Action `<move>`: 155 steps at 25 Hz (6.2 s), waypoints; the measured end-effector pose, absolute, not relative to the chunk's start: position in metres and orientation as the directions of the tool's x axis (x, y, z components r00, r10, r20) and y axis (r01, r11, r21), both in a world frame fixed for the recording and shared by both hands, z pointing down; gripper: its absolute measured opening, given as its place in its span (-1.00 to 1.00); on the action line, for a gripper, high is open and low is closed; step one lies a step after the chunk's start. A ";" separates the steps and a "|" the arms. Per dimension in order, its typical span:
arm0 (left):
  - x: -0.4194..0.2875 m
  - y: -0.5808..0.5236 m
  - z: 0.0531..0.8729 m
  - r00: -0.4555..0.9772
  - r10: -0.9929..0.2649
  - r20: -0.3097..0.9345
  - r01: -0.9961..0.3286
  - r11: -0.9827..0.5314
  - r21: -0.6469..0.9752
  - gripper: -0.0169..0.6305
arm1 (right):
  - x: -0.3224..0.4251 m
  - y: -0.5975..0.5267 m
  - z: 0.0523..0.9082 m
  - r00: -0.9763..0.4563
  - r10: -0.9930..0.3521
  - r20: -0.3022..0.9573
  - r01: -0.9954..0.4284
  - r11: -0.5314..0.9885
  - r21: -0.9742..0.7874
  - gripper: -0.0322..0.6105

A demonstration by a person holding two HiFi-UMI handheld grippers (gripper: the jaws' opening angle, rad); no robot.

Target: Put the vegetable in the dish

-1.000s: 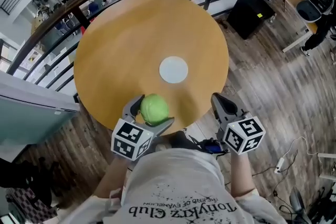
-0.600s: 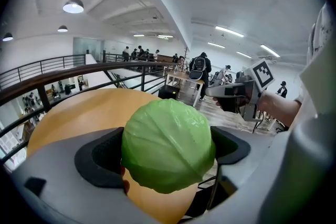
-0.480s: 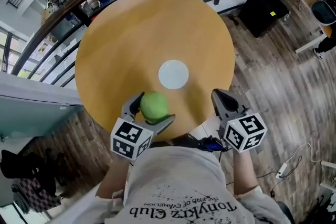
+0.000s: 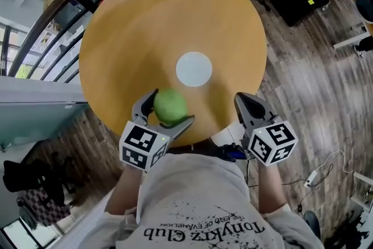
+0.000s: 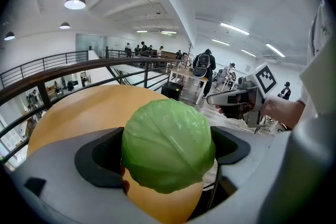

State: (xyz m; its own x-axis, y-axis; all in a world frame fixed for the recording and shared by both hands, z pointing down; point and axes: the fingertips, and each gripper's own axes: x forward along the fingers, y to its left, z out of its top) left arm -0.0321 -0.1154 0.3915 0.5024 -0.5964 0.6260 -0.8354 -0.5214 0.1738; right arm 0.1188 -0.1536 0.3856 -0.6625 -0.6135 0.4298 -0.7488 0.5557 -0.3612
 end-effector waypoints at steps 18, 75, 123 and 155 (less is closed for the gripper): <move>-0.046 -0.146 0.429 0.533 -0.495 0.686 -0.784 -0.594 0.181 0.61 | 0.117 -0.165 0.416 -0.590 -0.632 0.503 -0.808 0.457 -0.373 -0.85; -0.025 -0.249 0.572 0.434 -0.377 0.818 -0.750 -0.654 0.097 0.61 | 0.095 -0.240 0.504 -0.614 -0.580 0.535 -0.788 0.408 -0.462 -0.85; -0.025 -0.278 0.642 0.362 -0.295 0.884 -0.716 -0.695 0.061 0.61 | 0.084 -0.254 0.536 -0.615 -0.540 0.575 -0.787 0.370 -0.494 -0.85; -0.036 -0.256 0.563 0.442 -0.396 0.805 -0.733 -0.676 0.071 0.60 | 0.091 -0.223 0.485 -0.586 -0.600 0.544 -0.809 0.389 -0.441 -0.85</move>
